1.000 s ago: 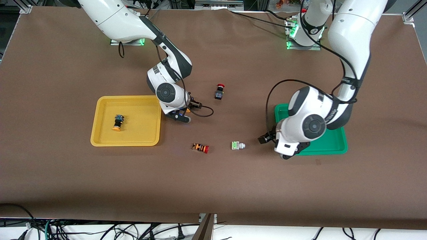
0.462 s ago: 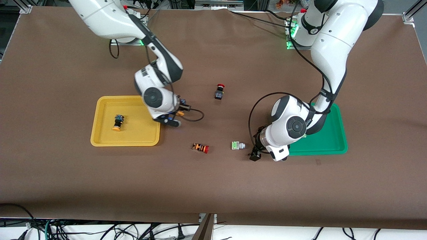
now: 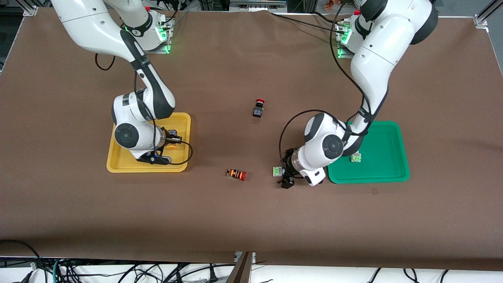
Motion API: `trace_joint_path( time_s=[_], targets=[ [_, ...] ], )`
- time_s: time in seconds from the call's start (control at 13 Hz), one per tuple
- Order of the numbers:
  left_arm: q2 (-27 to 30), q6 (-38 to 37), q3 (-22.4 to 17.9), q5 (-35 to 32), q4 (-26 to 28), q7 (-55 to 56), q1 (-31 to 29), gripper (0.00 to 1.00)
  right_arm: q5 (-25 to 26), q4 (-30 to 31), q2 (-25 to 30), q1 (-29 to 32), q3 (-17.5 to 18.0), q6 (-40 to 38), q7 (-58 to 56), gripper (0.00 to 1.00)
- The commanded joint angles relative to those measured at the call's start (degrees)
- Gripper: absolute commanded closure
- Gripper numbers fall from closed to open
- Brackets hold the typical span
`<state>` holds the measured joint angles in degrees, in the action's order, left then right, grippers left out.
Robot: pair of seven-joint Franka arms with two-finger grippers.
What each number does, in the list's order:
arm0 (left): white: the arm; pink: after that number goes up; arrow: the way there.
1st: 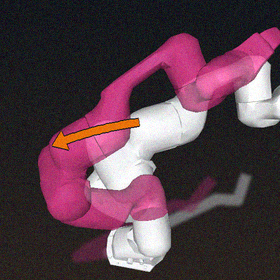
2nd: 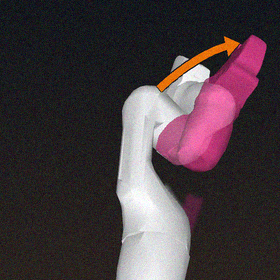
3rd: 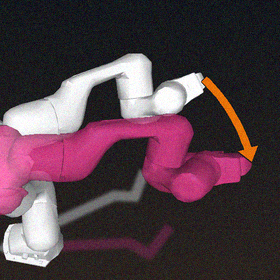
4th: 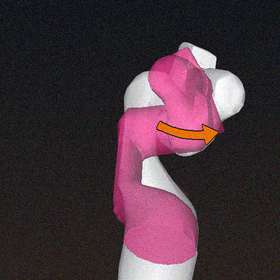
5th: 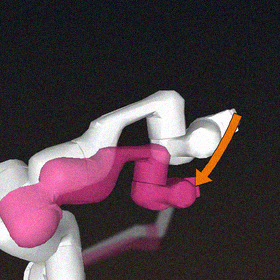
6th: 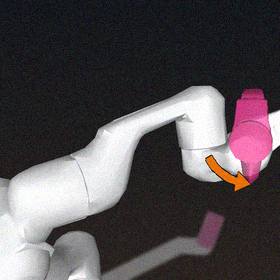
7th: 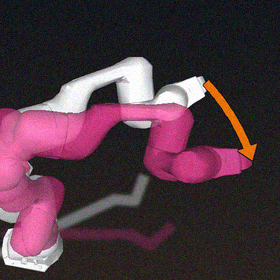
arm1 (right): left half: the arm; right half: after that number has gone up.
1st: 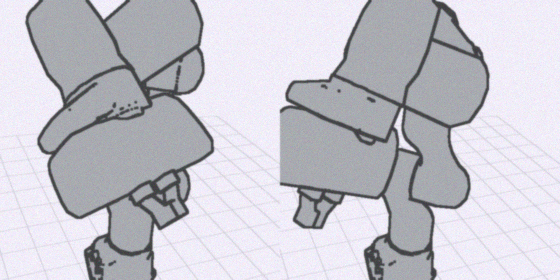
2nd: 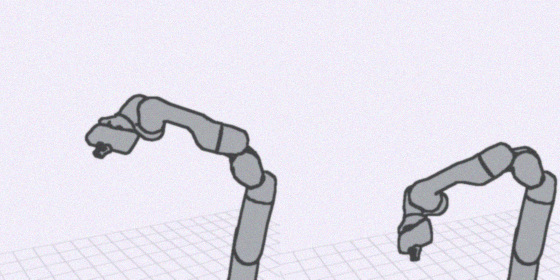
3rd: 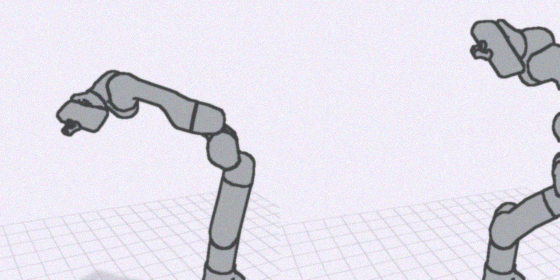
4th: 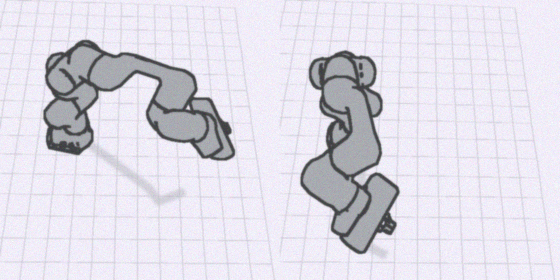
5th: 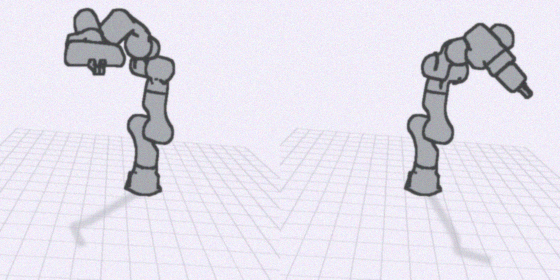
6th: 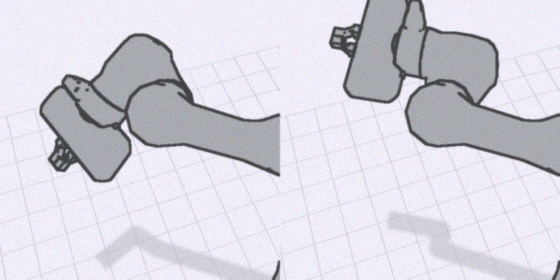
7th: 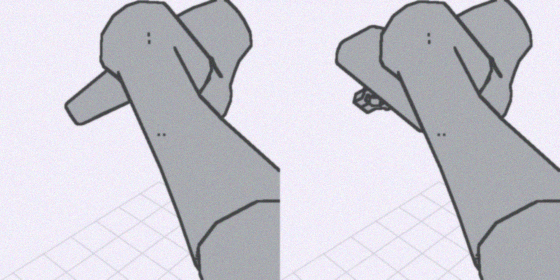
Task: Place green and yellow buttons in trays
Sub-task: 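Carry the yellow button to the yellow tray while the left grasps green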
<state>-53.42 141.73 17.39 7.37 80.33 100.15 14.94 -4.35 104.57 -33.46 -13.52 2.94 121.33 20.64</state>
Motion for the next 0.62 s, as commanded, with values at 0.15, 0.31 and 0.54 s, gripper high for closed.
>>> trace_joint_path(
  time_s=[0.15,0.31,0.54],
  targets=[
    [-0.9,0.2,-0.9,0.5,-1.5,-0.2,0.9,0.92,0.2,-0.9,6.2,1.1,-1.6,-2.0,-6.8,0.0],
    [-0.2,-0.1,-1.0,-0.7,-1.6,-0.2,0.6,1.0,0.2,-4.4,12.0,2.6,-1.6,-7.8,-6.8,0.0],
    [5.4,-14.3,-1.6,-8.8,-1.3,-5.3,-0.7,1.0,0.2,-11.3,20.9,4.6,-1.5,-21.1,-6.8,0.0]
  ],
)
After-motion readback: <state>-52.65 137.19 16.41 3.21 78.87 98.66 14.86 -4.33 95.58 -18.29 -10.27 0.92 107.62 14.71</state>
